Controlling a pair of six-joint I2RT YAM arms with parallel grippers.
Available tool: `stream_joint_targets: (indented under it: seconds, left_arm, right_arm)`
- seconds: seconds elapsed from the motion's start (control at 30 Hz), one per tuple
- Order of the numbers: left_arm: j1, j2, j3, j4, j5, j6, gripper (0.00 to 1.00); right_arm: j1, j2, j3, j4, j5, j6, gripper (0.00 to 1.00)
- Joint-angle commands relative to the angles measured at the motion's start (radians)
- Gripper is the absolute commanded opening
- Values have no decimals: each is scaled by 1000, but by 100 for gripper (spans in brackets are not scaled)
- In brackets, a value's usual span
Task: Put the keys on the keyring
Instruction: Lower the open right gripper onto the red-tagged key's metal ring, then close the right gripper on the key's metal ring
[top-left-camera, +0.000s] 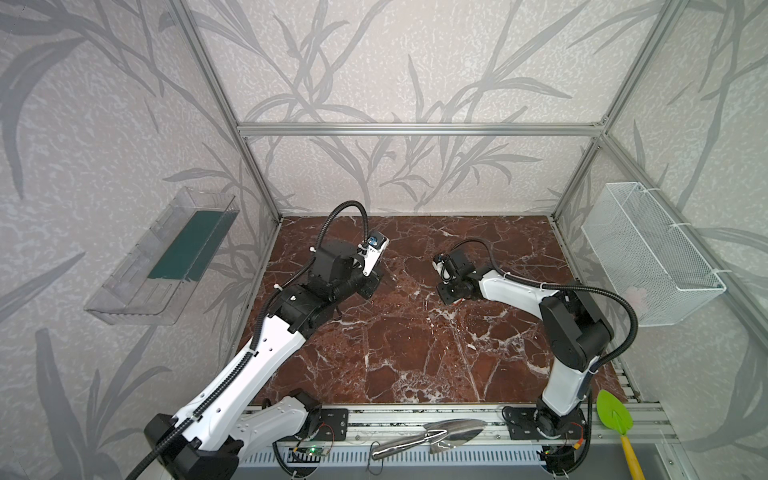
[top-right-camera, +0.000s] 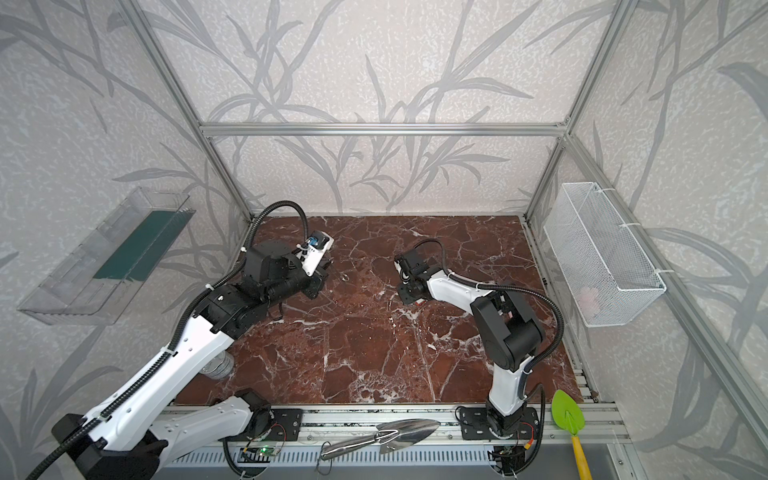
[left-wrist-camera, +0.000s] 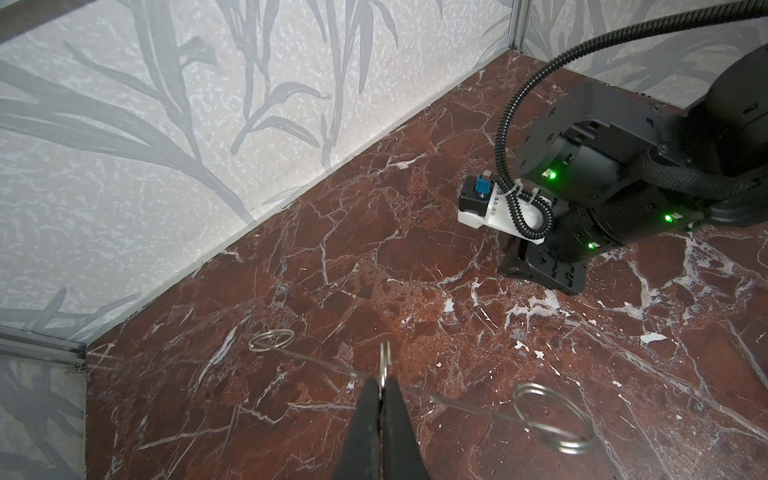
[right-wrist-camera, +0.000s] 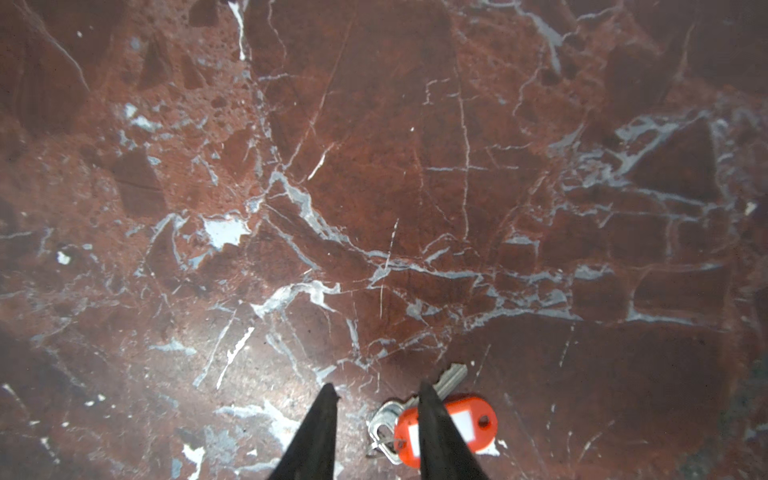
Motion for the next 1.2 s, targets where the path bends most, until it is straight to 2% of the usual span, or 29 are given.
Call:
stream_joint_targets:
  seconds: [0.0,0.13,0.47,1.17]
  left_arm:
    - [-1,-3,-2,2,6,19,0]
    - [-1,-5,0,2,7,19,0]
    - [-1,-3,0,2,12,17,0]
    - [-2,-8,1,-3,16,17,0]
  right_arm:
    - [42,-23,-18,-25,156,22,37]
    - [82,-8,-14,-37,263,36,40]
    - [111,34,-17,-70,327,50,40]
    - [134,43,-54,-88,354,69,39]
